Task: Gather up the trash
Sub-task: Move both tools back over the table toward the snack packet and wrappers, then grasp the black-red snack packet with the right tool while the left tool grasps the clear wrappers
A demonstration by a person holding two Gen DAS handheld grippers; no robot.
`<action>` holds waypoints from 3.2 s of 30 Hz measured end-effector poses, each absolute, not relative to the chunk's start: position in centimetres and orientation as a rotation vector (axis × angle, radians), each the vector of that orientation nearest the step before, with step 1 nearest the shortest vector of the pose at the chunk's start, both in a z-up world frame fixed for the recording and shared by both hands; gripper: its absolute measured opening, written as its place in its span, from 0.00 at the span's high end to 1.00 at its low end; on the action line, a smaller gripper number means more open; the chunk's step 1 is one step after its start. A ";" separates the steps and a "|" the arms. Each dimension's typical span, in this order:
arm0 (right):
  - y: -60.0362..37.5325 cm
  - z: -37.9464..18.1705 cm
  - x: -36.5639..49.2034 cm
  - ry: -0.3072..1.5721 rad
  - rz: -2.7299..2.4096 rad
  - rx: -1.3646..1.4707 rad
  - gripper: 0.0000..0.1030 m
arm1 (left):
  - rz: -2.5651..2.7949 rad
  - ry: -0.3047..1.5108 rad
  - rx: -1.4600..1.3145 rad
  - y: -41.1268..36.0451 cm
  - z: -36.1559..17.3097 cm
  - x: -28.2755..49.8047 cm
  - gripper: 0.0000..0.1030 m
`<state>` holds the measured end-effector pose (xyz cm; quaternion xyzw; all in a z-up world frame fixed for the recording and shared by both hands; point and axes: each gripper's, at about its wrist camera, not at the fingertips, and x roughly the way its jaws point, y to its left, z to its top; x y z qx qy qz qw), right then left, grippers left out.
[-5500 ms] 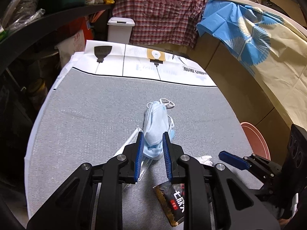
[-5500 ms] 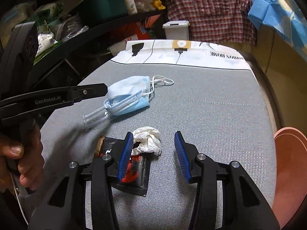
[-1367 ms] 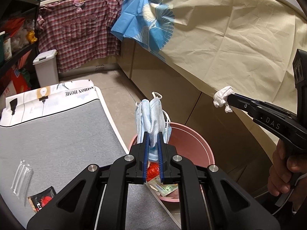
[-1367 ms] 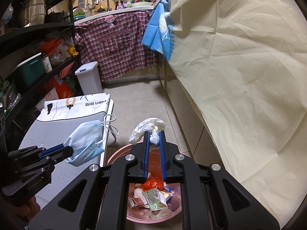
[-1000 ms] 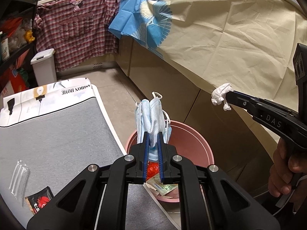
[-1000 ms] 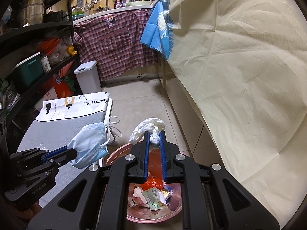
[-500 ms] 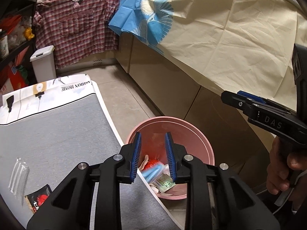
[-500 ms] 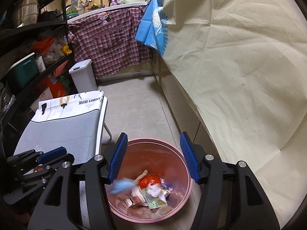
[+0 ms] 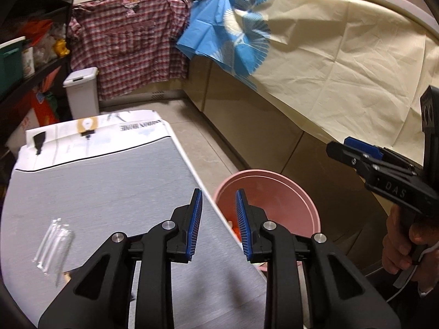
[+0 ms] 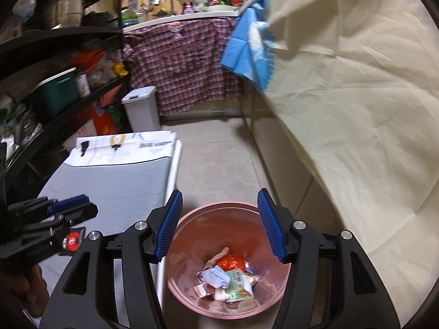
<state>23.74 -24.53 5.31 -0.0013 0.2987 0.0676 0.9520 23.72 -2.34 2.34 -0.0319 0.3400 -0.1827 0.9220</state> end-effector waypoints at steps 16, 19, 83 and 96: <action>-15.1 3.1 21.0 0.607 0.360 0.041 0.44 | -0.191 0.674 -0.111 10.6 3.2 20.0 0.75; -12.4 2.0 20.4 0.619 0.408 0.043 0.44 | -0.143 0.669 -0.130 13.4 3.3 19.2 0.75; 1.0 -8.7 23.1 0.898 0.540 -0.171 0.81 | -0.008 0.960 -0.138 19.6 -8.2 25.8 0.62; 1.0 -8.2 22.7 0.873 0.605 -0.128 1.00 | -0.012 0.982 -0.067 18.9 -8.2 25.3 0.89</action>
